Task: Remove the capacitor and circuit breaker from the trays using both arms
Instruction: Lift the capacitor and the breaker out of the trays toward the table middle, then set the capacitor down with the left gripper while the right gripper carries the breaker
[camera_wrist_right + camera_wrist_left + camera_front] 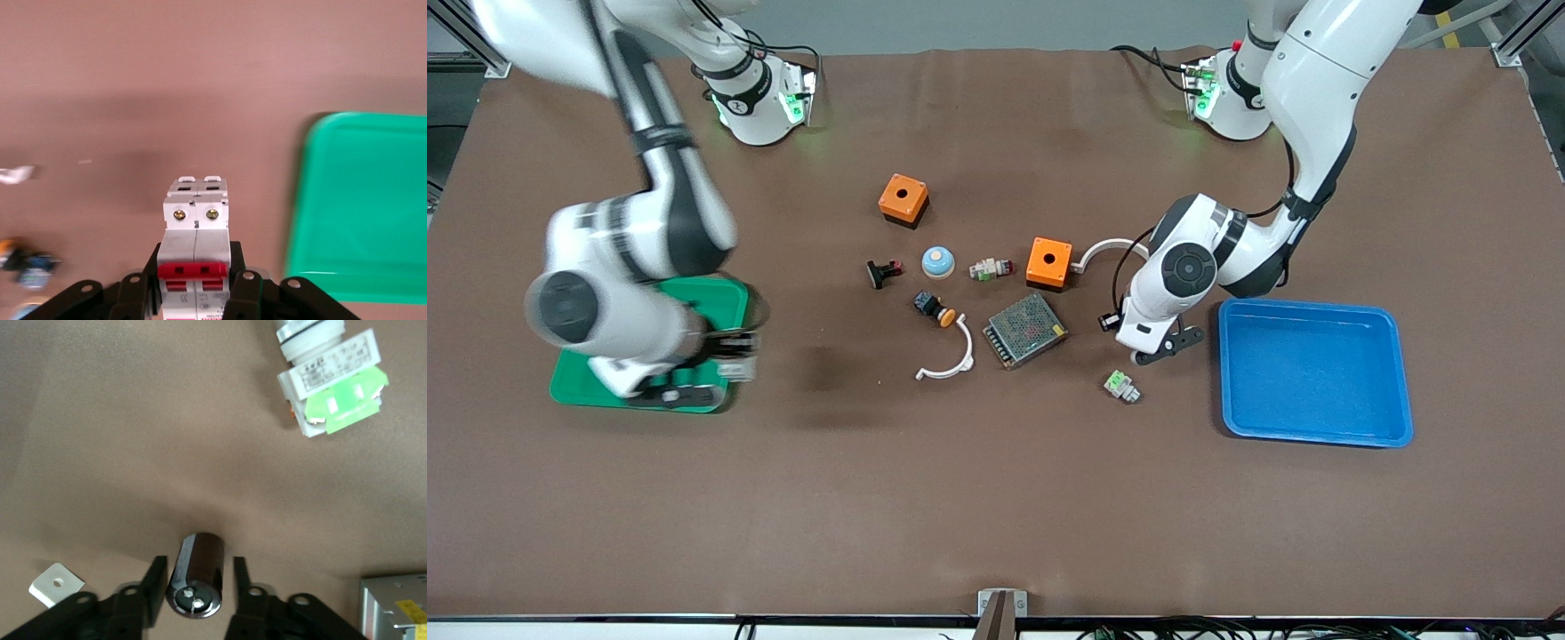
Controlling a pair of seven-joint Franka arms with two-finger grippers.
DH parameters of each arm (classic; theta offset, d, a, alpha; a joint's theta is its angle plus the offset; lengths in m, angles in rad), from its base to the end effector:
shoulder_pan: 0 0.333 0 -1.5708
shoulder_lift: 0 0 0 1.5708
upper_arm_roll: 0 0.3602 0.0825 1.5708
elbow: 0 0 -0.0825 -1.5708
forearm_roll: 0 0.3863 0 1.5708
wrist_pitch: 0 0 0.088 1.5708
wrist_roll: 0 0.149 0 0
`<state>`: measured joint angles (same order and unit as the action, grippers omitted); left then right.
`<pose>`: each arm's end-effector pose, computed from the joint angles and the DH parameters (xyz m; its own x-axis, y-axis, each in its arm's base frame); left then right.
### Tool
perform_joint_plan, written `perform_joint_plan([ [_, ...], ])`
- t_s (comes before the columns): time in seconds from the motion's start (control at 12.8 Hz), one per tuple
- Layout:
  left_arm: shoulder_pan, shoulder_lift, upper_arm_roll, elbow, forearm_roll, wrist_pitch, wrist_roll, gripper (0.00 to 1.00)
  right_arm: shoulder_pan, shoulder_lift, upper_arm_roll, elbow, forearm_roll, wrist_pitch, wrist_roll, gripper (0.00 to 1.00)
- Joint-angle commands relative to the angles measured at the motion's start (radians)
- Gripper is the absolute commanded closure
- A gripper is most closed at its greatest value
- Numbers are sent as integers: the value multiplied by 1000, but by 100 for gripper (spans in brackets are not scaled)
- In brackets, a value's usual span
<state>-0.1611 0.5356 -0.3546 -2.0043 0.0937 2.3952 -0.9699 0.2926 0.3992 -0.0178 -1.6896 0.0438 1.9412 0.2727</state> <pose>0.5351 -0.2969 0.1875 0.9017 0.4018 -0.1599 0.4044 -0.9144 -0.0171 0.6314 0.1840 0.3530 0.9885 -0.0164 -0.1501 -0.0152 -0.9998 0.0097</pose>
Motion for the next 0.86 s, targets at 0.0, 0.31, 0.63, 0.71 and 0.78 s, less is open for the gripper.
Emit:
perform_joint_plan([
  [0.0,3,-8,5,31,21,-7,-32,0,123,94,-14,27,85,103,142,85],
  [0.31,55,-55,38,227,114,-149,-12,0,261,219,-14,30,100,292,317,85],
  [0.63,181,-72,37,435,216,-330,248,0,298,251,-14,28,99,334,387,85],
  [0.71,224,-84,31,455,210,-356,304,0,296,251,-14,27,99,331,387,85],
  [0.78,268,-101,22,460,210,-372,368,0,296,251,-14,27,99,329,387,84],
])
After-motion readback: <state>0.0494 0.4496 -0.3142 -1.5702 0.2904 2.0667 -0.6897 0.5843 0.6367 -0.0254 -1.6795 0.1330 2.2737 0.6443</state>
